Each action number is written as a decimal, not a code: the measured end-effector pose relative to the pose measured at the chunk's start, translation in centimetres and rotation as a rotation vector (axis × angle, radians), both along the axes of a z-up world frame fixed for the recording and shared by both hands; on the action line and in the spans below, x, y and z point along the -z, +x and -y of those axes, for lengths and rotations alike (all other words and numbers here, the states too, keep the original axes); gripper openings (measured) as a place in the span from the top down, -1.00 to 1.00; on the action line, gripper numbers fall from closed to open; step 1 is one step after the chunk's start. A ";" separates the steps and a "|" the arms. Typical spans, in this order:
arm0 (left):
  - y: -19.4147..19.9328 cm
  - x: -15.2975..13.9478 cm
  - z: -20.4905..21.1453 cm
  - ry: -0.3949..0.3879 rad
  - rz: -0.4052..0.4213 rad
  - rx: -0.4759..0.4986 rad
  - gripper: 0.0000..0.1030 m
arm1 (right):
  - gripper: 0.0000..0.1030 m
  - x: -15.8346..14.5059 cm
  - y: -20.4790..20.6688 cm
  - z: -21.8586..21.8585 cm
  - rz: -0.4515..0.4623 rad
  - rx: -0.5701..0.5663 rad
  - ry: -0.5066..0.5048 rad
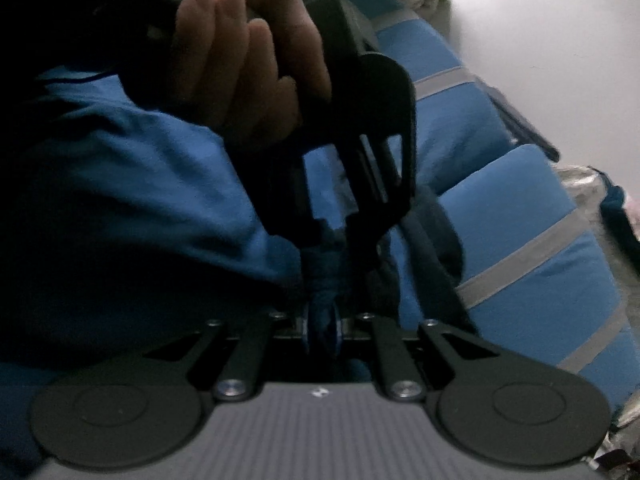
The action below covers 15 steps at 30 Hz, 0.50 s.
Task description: Fold clothes
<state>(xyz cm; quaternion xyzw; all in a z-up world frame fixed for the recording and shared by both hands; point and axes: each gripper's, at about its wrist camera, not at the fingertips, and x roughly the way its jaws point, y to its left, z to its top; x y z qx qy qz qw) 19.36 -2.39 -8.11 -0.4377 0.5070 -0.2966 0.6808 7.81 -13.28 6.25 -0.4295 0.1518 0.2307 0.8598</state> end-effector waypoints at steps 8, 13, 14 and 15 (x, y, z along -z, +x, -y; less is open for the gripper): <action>0.9 -3.5 -2.3 -0.115 0.110 -0.090 0.75 | -0.92 -0.3 3.3 1.4 0.143 0.246 0.053; 1.4 -5.2 -4.8 -0.208 0.163 -0.161 0.75 | -1.00 0.1 7.4 3.8 0.202 0.418 0.021; 1.5 -5.8 -5.4 -0.219 0.183 -0.177 0.75 | -0.99 0.2 8.2 4.3 0.209 0.442 0.012; 1.5 -6.3 -6.0 -0.230 0.203 -0.193 0.75 | -0.99 0.3 8.8 4.8 0.219 0.467 0.002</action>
